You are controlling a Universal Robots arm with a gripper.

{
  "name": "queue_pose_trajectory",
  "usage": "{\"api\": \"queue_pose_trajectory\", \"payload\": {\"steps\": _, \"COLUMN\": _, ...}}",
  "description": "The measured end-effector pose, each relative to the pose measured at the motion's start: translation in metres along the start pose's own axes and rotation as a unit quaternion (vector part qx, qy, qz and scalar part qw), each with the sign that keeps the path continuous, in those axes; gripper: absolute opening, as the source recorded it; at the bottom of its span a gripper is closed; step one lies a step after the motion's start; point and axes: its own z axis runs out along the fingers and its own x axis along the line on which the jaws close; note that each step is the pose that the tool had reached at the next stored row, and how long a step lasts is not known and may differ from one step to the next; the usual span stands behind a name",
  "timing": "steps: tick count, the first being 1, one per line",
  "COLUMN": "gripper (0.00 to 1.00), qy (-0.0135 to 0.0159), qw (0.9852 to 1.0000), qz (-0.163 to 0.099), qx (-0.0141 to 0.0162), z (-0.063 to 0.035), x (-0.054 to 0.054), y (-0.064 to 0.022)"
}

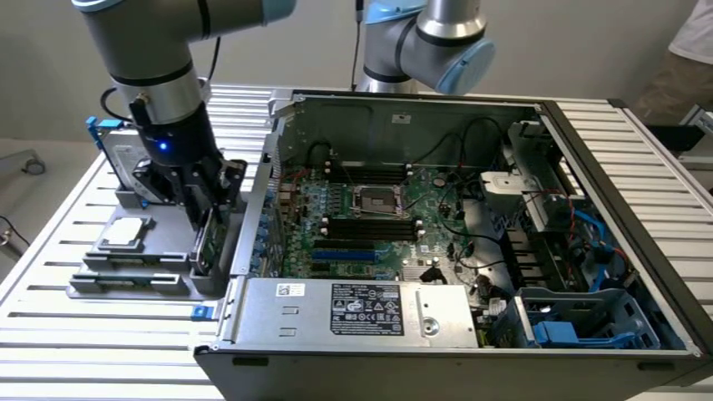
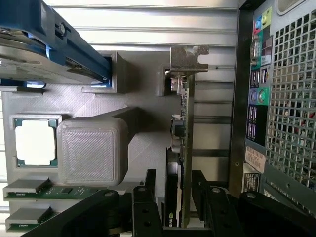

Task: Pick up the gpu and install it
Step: 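Pick up the gpu and move the gpu toward the slot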

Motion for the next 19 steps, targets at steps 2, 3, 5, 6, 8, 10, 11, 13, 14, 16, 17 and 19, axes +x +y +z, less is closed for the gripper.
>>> {"api": "queue_pose_trajectory", "payload": {"steps": 2, "gripper": 0.42, "qy": -0.0028, "qw": 1.0, "qz": 0.001, "qx": -0.0003, "z": 0.0, "x": 0.0012, "y": 0.0}}
{"api": "queue_pose_trajectory", "payload": {"steps": 3, "gripper": 0.42, "qy": -0.0044, "qw": 1.0, "qz": 0.001, "qx": -0.0005, "z": -0.0001, "x": 0.0016, "y": 0.0}}
{"api": "queue_pose_trajectory", "payload": {"steps": 5, "gripper": 0.42, "qy": -0.0067, "qw": 1.0, "qz": 0.001, "qx": -0.0013, "z": 0.0, "x": 0.0021, "y": 0.0}}
{"api": "queue_pose_trajectory", "payload": {"steps": 6, "gripper": 0.4, "qy": -0.0077, "qw": 1.0, "qz": 0.001, "qx": -0.0017, "z": -0.0001, "x": 0.0022, "y": 0.0}}
{"api": "queue_pose_trajectory", "payload": {"steps": 8, "gripper": 0.34, "qy": -0.0092, "qw": 1.0, "qz": 0.002, "qx": -0.0024, "z": 0.0, "x": 0.0024, "y": 0.0}}
{"api": "queue_pose_trajectory", "payload": {"steps": 10, "gripper": 0.27, "qy": -0.01, "qw": 0.9999, "qz": 0.002, "qx": -0.0028, "z": 0.0, "x": 0.0024, "y": 0.0001}}
{"api": "queue_pose_trajectory", "payload": {"steps": 11, "gripper": 0.27, "qy": -0.0102, "qw": 0.9999, "qz": 0.002, "qx": -0.0029, "z": 0.0, "x": 0.0024, "y": 0.0}}
{"api": "queue_pose_trajectory", "payload": {"steps": 13, "gripper": 0.26, "qy": -0.0102, "qw": 0.9999, "qz": 0.003, "qx": -0.0029, "z": 0.0, "x": 0.0024, "y": 0.0}}
{"api": "queue_pose_trajectory", "payload": {"steps": 14, "gripper": 0.26, "qy": -0.0102, "qw": 0.9999, "qz": 0.003, "qx": -0.0029, "z": 0.0, "x": 0.0024, "y": 0.0}}
{"api": "queue_pose_trajectory", "payload": {"steps": 16, "gripper": 0.26, "qy": -0.0103, "qw": 0.9999, "qz": 0.003, "qx": -0.0029, "z": 0.0, "x": 0.0024, "y": 0.0}}
{"api": "queue_pose_trajectory", "payload": {"steps": 17, "gripper": 0.26, "qy": -0.0102, "qw": 0.9999, "qz": 0.003, "qx": -0.0029, "z": 0.0, "x": 0.0025, "y": 0.0}}
{"api": "queue_pose_trajectory", "payload": {"steps": 19, "gripper": 0.26, "qy": -0.0103, "qw": 0.9999, "qz": 0.003, "qx": -0.0029, "z": 0.0, "x": 0.0024, "y": 0.0}}
